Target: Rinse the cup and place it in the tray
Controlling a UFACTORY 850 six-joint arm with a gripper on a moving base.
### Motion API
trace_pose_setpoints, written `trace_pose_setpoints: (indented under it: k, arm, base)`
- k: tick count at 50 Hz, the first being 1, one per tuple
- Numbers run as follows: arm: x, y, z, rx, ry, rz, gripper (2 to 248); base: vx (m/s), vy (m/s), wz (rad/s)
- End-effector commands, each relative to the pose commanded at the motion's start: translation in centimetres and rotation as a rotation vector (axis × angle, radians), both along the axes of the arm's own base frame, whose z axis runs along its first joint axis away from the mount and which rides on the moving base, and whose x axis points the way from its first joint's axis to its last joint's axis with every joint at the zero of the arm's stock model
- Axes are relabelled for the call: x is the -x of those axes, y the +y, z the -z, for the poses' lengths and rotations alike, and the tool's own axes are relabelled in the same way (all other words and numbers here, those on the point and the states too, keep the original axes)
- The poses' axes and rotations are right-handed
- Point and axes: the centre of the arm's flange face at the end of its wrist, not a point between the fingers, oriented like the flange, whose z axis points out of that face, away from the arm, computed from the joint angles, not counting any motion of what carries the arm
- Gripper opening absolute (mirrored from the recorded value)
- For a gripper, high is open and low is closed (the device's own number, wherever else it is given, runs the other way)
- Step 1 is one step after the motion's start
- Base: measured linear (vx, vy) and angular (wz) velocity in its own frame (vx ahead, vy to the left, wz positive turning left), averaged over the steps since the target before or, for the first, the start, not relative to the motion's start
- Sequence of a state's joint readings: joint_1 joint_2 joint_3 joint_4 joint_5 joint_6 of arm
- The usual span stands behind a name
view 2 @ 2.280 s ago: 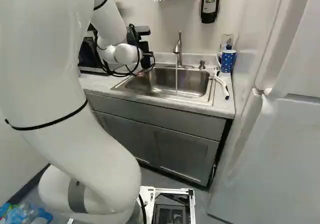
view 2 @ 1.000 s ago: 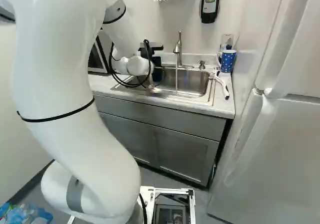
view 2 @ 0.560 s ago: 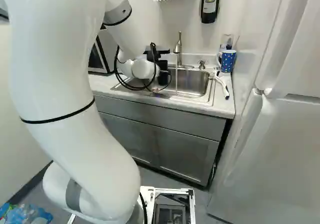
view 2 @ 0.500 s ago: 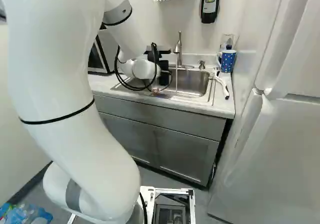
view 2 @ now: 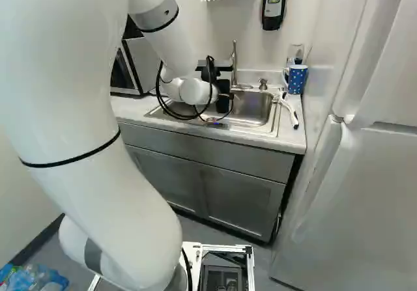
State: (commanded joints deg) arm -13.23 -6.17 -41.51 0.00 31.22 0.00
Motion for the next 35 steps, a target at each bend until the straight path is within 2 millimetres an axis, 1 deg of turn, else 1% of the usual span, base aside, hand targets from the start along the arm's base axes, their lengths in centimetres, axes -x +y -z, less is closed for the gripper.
trace_pose_setpoints:
  k: [17, 35]
  arm:
    - [1.0, -2.2, 0.0, 0.000, 0.001, 0.049, 125]
    - [1.0, -2.3, 0.0, 0.000, 0.001, 0.050, 125]
  base:
    - [0.000, 0.000, 0.000]
    - [0.000, 0.000, 0.000]
